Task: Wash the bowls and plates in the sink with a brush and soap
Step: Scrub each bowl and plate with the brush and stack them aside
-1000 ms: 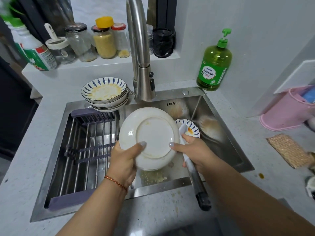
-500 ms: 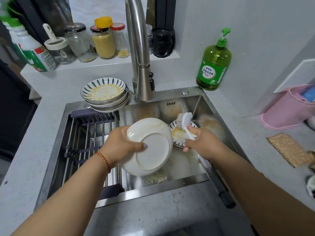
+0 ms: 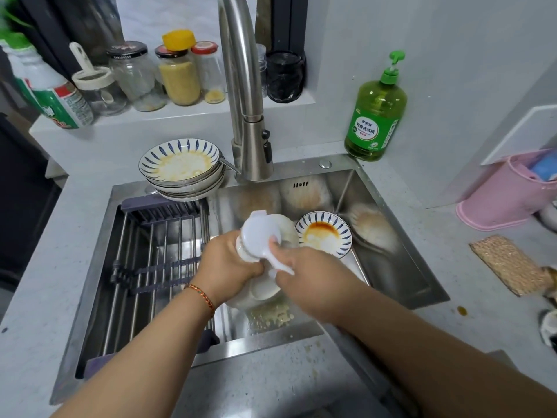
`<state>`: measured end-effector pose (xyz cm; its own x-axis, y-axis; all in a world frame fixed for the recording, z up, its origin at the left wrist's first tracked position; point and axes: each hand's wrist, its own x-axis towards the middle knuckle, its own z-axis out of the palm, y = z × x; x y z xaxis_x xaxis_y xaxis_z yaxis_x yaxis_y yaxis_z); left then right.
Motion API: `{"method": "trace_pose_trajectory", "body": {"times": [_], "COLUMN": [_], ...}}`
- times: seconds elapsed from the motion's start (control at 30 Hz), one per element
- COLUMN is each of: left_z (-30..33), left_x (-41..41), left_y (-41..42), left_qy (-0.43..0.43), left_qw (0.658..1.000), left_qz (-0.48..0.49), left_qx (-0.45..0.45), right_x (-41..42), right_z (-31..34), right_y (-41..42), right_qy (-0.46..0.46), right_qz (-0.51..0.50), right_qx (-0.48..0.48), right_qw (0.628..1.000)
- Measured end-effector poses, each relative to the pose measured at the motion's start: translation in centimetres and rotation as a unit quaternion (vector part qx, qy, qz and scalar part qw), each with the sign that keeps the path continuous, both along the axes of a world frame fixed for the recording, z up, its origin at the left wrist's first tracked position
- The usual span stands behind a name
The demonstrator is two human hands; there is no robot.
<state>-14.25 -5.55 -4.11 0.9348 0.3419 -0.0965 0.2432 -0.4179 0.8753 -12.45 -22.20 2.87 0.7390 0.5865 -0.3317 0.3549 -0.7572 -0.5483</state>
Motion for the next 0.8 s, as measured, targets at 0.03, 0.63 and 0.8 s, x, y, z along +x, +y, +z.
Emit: {"method": "trace_pose_trajectory", "body": {"times": [0.03, 0.63, 0.8], "left_z": [0.1, 0.2, 0.1], "left_x": [-0.2, -0.7, -1.5], "left_y": [0.1, 0.1, 1.0], "left_qy": [-0.005, -0.017, -0.03], "left_qw": [1.0, 0.999, 0.987], "left_qz": [0.0, -0.026, 0.055], "left_qx": [-0.002, -0.028, -0.148], "right_x": [1.0, 1.7, 3.4], "right_z": [-0.3, 0.5, -1.0], "right_y": [-0.3, -0.7, -2.3], "right_qy": [0.008, 0.032, 0.183], "right_qz": [-0.027, -0.045, -0.199], "right_qx": [-0.001, 0.006, 0.105], "right_qw": [1.0, 0.998, 0.957]}}
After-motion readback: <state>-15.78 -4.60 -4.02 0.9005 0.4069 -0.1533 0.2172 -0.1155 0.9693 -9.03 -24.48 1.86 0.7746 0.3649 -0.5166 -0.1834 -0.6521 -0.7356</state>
